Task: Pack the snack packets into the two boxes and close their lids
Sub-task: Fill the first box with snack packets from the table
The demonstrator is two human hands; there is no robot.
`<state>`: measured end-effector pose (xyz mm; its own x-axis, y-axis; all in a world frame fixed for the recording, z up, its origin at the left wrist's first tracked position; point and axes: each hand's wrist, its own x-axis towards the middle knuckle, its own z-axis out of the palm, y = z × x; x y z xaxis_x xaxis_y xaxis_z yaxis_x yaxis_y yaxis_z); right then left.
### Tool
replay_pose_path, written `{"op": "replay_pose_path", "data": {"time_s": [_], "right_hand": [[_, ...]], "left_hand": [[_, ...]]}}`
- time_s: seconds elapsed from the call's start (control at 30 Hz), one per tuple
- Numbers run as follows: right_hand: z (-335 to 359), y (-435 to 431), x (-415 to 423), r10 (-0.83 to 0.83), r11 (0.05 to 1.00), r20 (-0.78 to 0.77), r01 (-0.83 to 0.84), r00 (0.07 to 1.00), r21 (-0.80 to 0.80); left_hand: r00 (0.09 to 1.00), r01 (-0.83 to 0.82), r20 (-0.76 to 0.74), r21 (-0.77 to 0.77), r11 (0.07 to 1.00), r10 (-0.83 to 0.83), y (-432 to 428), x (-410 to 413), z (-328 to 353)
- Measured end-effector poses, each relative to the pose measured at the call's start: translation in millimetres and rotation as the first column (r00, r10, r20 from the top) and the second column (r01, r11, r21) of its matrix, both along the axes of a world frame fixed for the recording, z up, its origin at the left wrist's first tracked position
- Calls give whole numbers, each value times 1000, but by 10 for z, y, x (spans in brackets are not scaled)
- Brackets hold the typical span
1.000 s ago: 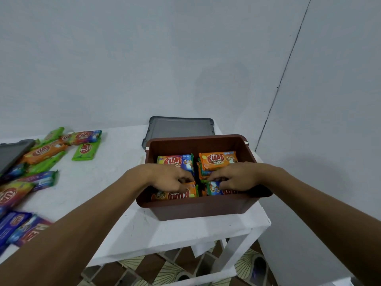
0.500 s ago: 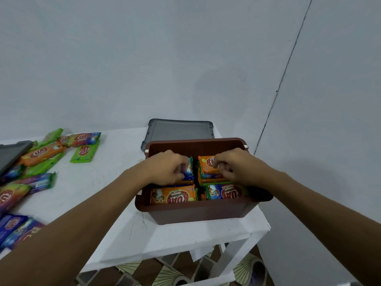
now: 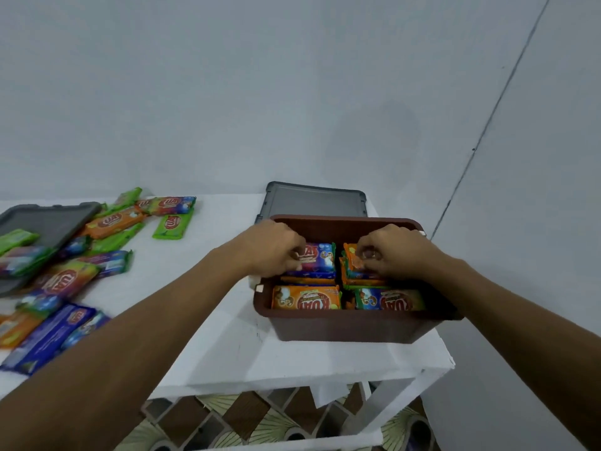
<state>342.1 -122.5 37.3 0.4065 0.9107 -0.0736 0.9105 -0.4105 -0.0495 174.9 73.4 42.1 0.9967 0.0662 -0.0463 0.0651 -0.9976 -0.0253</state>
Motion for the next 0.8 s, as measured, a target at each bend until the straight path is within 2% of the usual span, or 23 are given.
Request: {"op": "replay_pose_path", "data": {"time_s": [0.07,0.13,0.3,0.4,0.5,0.6,0.67,0.73,0.8], "right_hand": [[58,166,-185,21,992,-54,-14,998,127],[114,424,-477,80,963,-50,-64,996,260],[230,1136,-1310,251,865,-7,-221,968,451],[135,1637,-1939,338,875,-62,-289,939,389],[-159,2021,-2546,379,910,-130,-343,916,232],[-580,2285,-3079,383,924,-173,-375,907,77],[-794,2334,-3239,335,942,-212,-328,918,68],[-903,2346,-3308,273,960,-237,-249,932,127],[-975,2292,-3281,245,963,-199,-214,949,163]], "left_hand": [[984,2,177,-92,996,15,135,-274,-6],[959,-67,268,-109,992,94,363,-618,-32],[942,-321,84,-44,946,324,1099,-1703,-173],[895,-437,53,-84,895,442,1464,-2454,-275],[838,-545,-16,-91,834,546,1635,-3008,-432],[814,-580,-95,-94,809,573,1696,-3380,-664],[812,-584,-109,-139,800,574,1657,-3450,-759],[814,-580,-109,-132,804,570,1648,-3445,-776],[826,-564,-89,-143,814,557,1655,-3385,-726]]}}
